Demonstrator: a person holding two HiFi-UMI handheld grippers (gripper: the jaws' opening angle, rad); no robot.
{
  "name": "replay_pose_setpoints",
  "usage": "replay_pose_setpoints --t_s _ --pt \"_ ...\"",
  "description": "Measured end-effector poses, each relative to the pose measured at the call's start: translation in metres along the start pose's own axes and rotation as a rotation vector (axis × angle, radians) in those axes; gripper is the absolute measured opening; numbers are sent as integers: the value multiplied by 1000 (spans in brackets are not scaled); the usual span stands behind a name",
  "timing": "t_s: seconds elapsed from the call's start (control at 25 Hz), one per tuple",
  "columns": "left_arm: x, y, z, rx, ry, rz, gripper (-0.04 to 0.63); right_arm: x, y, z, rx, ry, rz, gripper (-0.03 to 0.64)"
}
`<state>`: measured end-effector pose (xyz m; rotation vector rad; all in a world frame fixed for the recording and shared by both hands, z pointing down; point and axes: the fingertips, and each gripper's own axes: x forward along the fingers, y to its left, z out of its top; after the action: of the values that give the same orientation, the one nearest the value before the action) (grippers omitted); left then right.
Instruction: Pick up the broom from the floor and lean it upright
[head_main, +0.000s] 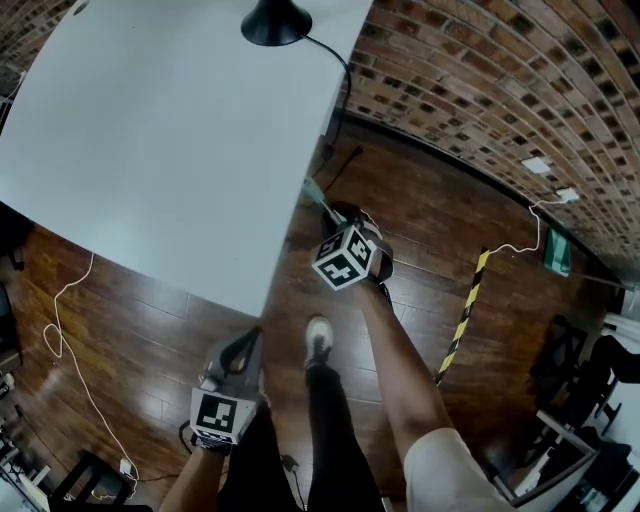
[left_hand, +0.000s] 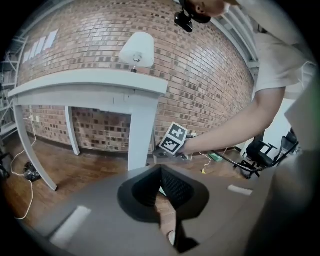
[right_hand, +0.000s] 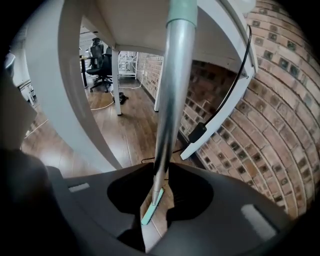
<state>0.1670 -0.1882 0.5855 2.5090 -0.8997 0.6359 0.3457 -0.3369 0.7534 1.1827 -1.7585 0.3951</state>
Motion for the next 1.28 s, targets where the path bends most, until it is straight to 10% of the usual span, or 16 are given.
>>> replay_pose_setpoints --t_s 0.96,1.28 --pt "-2 16 -16 -12 25 24 0 -15 -10 -18 9 -19 29 148" --pt "-31 22 20 42 -34 11 0 -104 -25 -26 126 -109 -173 14"
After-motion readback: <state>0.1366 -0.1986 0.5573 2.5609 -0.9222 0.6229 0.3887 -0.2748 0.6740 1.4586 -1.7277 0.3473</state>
